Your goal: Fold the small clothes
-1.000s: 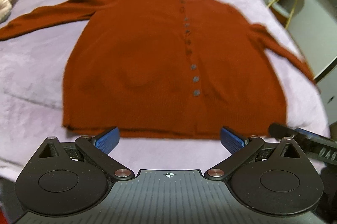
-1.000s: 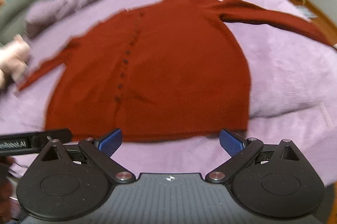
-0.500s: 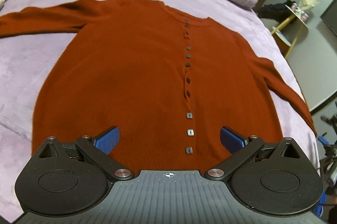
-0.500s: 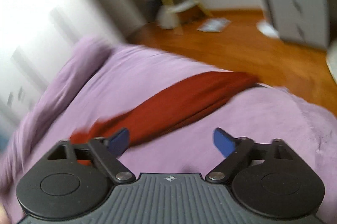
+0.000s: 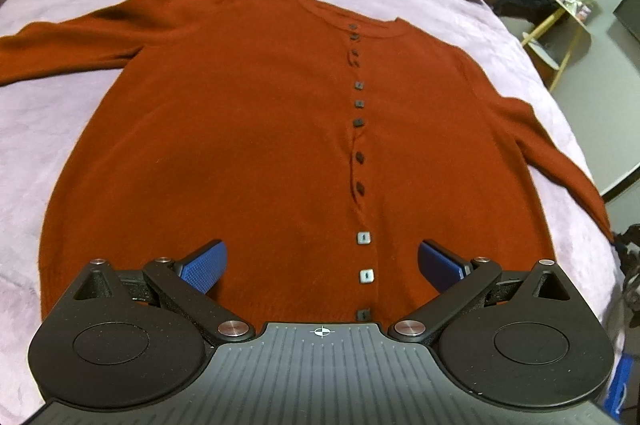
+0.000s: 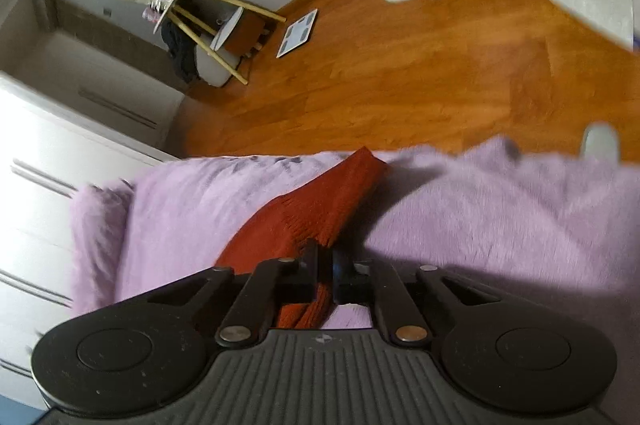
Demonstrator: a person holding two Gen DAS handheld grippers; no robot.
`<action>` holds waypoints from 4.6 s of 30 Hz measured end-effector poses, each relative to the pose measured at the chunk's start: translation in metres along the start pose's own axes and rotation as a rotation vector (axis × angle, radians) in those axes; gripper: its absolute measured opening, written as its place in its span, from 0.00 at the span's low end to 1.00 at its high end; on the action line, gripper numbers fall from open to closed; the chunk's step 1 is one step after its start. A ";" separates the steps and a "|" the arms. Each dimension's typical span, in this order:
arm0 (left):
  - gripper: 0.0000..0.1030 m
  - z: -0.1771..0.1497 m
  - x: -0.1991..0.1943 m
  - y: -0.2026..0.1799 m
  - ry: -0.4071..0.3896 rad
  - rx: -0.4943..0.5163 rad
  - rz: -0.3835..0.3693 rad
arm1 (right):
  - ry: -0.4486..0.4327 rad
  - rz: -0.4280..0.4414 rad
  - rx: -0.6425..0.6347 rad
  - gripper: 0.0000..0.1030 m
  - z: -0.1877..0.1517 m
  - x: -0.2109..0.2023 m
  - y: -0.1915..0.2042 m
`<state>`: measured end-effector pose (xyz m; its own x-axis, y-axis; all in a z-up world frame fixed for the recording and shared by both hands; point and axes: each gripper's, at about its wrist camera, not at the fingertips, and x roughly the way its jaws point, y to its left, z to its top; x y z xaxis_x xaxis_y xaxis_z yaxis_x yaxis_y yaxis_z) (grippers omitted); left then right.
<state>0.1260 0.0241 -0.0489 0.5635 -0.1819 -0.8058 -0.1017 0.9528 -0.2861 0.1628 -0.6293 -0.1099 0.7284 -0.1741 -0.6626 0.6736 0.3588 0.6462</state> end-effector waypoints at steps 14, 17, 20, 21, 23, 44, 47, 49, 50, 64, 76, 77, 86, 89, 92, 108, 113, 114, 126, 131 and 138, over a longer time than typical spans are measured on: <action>1.00 0.073 0.011 -0.011 -0.098 -0.038 -0.281 | 0.023 0.582 -1.102 0.11 -0.256 -0.096 0.229; 1.00 0.082 0.037 -0.006 -0.032 -0.076 -0.332 | 0.214 0.556 -1.146 0.31 -0.303 -0.079 0.225; 0.92 0.085 0.064 -0.002 0.040 -0.107 -0.364 | 0.291 0.476 -1.012 0.31 -0.302 -0.062 0.195; 0.91 0.085 0.072 -0.002 0.064 -0.121 -0.375 | 0.313 0.442 -0.954 0.31 -0.296 -0.056 0.182; 0.89 0.086 0.092 -0.001 0.107 -0.158 -0.397 | 0.331 0.396 -0.862 0.31 -0.287 -0.055 0.155; 0.11 0.105 0.181 -0.022 0.234 -0.257 -0.424 | 0.326 0.441 -0.746 0.25 -0.285 -0.049 0.105; 0.10 0.115 0.169 -0.029 0.166 -0.204 -0.412 | 0.318 0.439 -0.750 0.21 -0.285 -0.051 0.105; 0.10 0.130 0.148 -0.031 0.083 -0.126 -0.397 | 0.314 0.429 -0.752 0.13 -0.284 -0.050 0.105; 0.10 0.140 0.132 -0.031 0.012 -0.064 -0.366 | 0.311 0.420 -0.749 0.06 -0.282 -0.049 0.105; 0.10 0.174 0.087 0.038 -0.231 0.129 0.049 | 0.328 0.407 -0.661 0.38 -0.266 -0.024 0.152; 0.10 0.177 0.104 0.061 -0.210 0.117 0.025 | 0.216 0.343 -0.806 0.39 -0.258 0.001 0.209; 0.10 0.177 0.106 0.061 -0.210 0.120 0.028 | 0.208 0.304 -0.822 0.39 -0.258 0.013 0.214; 0.10 0.182 0.115 0.063 -0.266 0.171 0.057 | 0.214 0.235 -0.943 0.07 -0.271 0.073 0.255; 0.10 0.181 0.120 0.059 -0.305 0.200 0.054 | 0.072 0.253 -1.045 0.06 -0.277 0.060 0.263; 0.11 0.182 0.142 0.056 -0.260 0.214 0.099 | -0.072 0.197 -1.111 0.06 -0.284 0.059 0.262; 0.53 0.158 0.160 0.044 -0.194 0.231 0.124 | 0.038 0.266 -1.298 0.09 -0.357 0.041 0.243; 0.57 0.149 0.164 0.060 -0.227 0.206 0.123 | -0.124 0.070 -1.286 0.00 -0.315 0.056 0.229; 0.57 0.149 0.165 0.059 -0.229 0.203 0.128 | -0.082 0.053 -1.239 0.00 -0.302 0.063 0.225; 0.63 0.148 0.161 0.057 -0.220 0.195 0.157 | -0.150 0.124 -1.300 0.00 -0.332 0.042 0.255; 0.72 0.150 0.165 0.070 -0.203 0.100 0.132 | -0.160 0.135 -1.322 0.00 -0.343 0.037 0.257; 0.72 0.152 0.162 0.071 -0.194 0.117 0.137 | -0.181 -0.045 -1.352 0.00 -0.337 0.060 0.251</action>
<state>0.3348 0.0992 -0.1208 0.6985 -0.0096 -0.7155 -0.0992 0.9890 -0.1101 0.3336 -0.2411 -0.1151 0.7859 -0.2882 -0.5472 0.1255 0.9407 -0.3152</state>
